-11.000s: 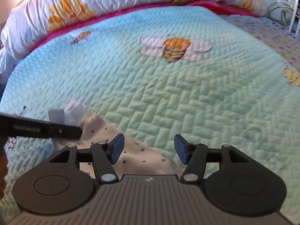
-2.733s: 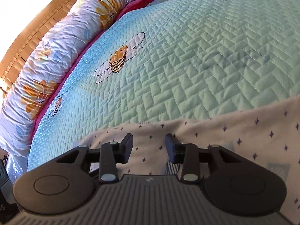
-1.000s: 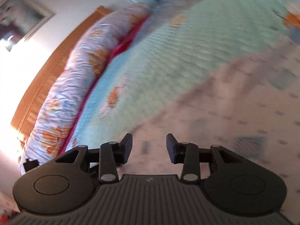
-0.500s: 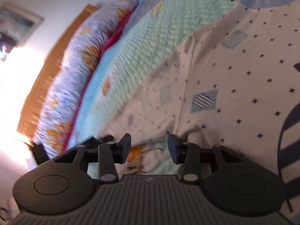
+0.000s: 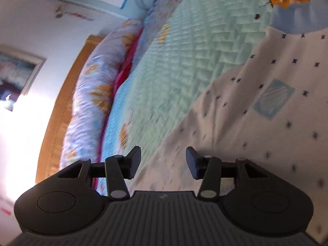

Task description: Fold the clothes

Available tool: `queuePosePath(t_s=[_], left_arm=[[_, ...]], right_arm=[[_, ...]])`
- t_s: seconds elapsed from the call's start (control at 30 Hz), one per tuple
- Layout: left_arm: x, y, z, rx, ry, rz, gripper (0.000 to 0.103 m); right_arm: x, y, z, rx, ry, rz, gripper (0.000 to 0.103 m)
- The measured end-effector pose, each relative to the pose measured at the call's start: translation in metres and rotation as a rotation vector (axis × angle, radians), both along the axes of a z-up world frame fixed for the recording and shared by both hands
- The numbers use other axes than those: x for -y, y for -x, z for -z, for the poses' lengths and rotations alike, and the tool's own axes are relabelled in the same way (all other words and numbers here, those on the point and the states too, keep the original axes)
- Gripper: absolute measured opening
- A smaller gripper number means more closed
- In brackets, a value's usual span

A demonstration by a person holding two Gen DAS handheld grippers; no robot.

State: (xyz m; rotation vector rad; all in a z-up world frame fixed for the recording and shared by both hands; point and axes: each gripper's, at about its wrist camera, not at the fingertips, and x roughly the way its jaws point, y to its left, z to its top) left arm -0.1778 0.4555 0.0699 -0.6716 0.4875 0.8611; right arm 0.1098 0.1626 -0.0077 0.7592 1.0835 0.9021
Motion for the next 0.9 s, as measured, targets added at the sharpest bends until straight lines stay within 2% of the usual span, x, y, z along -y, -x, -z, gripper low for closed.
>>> queuePosePath(t_s=[0.03,0.07,0.1,0.13,0.23,0.3,0.4,0.47,0.57,0.67,0.73,0.8,0.9], left_arm=[[-0.006,-0.006,0.011,-0.039,-0.009,-0.015,0.073],[-0.012,-0.012,0.022,-0.092,-0.009,-0.027,0.073],[-0.018,-0.017,0.034,-0.146,-0.01,-0.038,0.072],[-0.02,-0.02,0.04,-0.184,-0.015,-0.045,0.075],[-0.008,-0.019,0.034,-0.227,-0.055,-0.039,0.075],[0.0,-0.017,0.029,-0.248,-0.075,-0.041,0.075],[0.022,-0.008,0.014,-0.22,-0.075,-0.059,0.075],[0.047,-0.012,0.005,-0.215,-0.081,-0.03,0.075],[0.097,-0.026,-0.007,-0.194,-0.07,0.077,0.075],[0.167,-0.052,-0.022,-0.175,-0.061,0.248,0.075],[0.216,-0.076,-0.028,-0.182,-0.048,0.374,0.075],[0.263,-0.1,-0.033,-0.204,-0.049,0.478,0.075],[0.324,-0.133,-0.036,-0.229,-0.074,0.584,0.075]], right_arm=[[-0.004,-0.004,0.004,0.009,0.012,0.013,0.047],[-0.01,-0.007,0.004,0.03,0.033,0.011,0.039],[-0.015,-0.01,0.004,0.047,0.051,0.009,0.037],[-0.014,-0.012,0.002,0.042,0.058,0.003,0.037],[0.0,-0.009,-0.01,0.045,0.058,-0.008,0.045],[0.022,0.0,-0.022,0.079,0.041,0.019,0.046],[0.079,0.02,-0.033,0.12,0.035,0.07,0.046],[0.126,0.035,-0.038,0.145,0.053,0.122,0.046],[0.206,0.059,-0.039,0.149,0.073,0.235,0.046],[0.292,0.077,-0.035,0.126,0.09,0.374,0.046],[0.343,0.085,-0.034,0.135,0.136,0.467,0.046],[0.392,0.084,-0.031,0.135,0.171,0.551,0.047],[0.453,0.069,-0.028,0.146,0.201,0.671,0.047]])
